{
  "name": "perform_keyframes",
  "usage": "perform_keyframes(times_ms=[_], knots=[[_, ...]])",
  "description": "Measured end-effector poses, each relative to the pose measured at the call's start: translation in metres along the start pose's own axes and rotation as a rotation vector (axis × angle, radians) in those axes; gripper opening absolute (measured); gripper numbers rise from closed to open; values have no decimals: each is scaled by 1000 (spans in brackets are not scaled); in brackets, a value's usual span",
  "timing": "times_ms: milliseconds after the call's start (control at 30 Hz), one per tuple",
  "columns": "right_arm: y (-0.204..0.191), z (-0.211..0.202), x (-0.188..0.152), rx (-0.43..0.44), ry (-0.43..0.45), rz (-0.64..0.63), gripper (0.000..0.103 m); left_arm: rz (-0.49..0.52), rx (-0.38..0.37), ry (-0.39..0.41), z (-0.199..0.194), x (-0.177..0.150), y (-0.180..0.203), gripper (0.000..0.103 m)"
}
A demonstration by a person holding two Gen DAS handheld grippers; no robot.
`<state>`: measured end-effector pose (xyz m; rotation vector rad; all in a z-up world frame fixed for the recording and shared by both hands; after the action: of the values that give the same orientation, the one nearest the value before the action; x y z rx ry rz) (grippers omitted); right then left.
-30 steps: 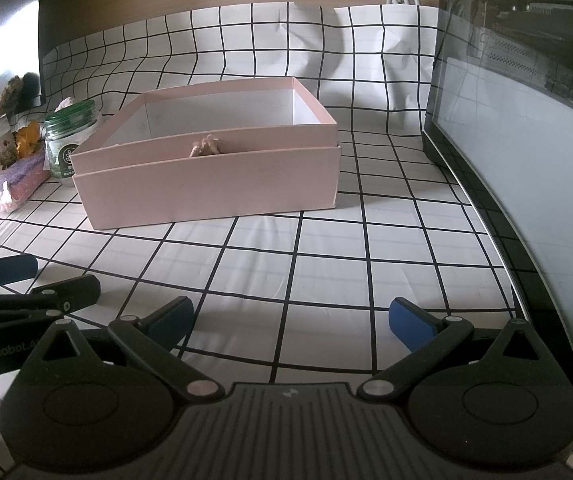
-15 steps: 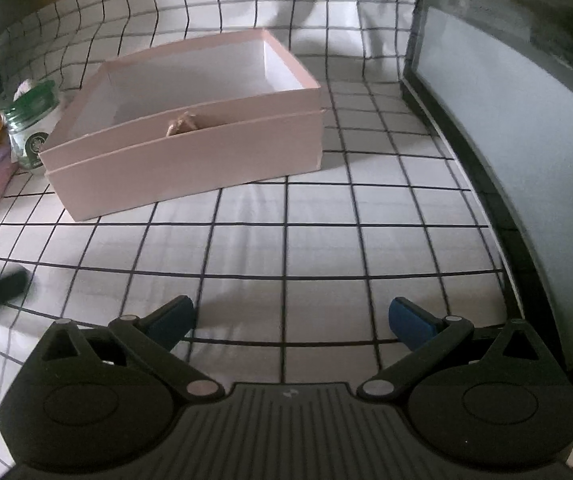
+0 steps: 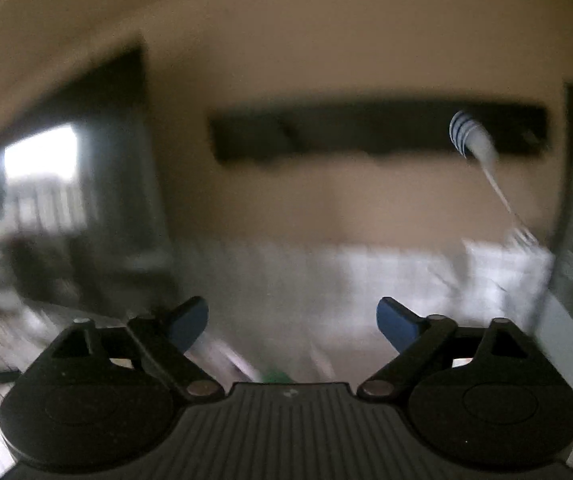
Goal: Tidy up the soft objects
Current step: 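Swing both tools toward the table of soft items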
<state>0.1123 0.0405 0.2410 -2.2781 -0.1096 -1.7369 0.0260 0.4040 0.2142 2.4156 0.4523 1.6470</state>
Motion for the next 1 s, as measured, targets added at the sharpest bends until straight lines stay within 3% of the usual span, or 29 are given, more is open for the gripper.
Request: perform_keyframes(times_ms=[67, 167, 300, 333, 400, 500, 567, 600, 667, 767, 867, 933, 1000], knots=[[-32, 4, 39, 53, 30, 57, 96, 133, -8, 49, -9, 35, 4, 62], [-66, 9, 87, 80, 63, 81, 96, 369, 53, 116, -10, 76, 12, 63], [-96, 19, 129, 13, 165, 11, 96, 698, 200, 196, 6, 92, 20, 63], [-100, 23, 131, 1, 173, -14, 96, 730, 221, 196, 14, 90, 17, 63], [-107, 30, 130, 16, 157, -72, 96, 657, 182, 135, 29, 78, 10, 63], [-110, 46, 109, 88, 91, -177, 96, 417, -1, -19, 69, 49, -5, 63], [-110, 53, 87, 129, 57, -272, 93, 265, -63, -125, 98, 24, -9, 62], [-109, 56, 75, 152, 42, -309, 90, 192, -84, -89, 115, 15, -9, 62], [-109, 55, 52, 221, -15, -329, 84, 71, -76, -110, 137, -5, -10, 62], [-105, 74, 23, 317, -138, -257, 75, -85, -78, -111, 151, -30, -21, 62], [-117, 105, -4, 387, -296, -142, 59, -122, -39, -42, 136, -45, -45, 62], [-132, 143, -29, 404, -405, -64, 55, -133, 7, -30, 139, -62, -50, 62], [-142, 171, -55, 367, -485, -10, 54, -189, 35, -48, 136, -81, -67, 62]])
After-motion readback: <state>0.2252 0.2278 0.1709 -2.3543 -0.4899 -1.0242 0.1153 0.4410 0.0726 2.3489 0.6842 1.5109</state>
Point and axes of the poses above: each gripper's, at about its wrist camera, not at the fingertips, and z roughly the way its jaws point, y to its right, x to its top, the point moved 6 cm from there along z, roughly the way its jaws point, and after that the axes turned 8 degrees about y, right-handed, at the moved point
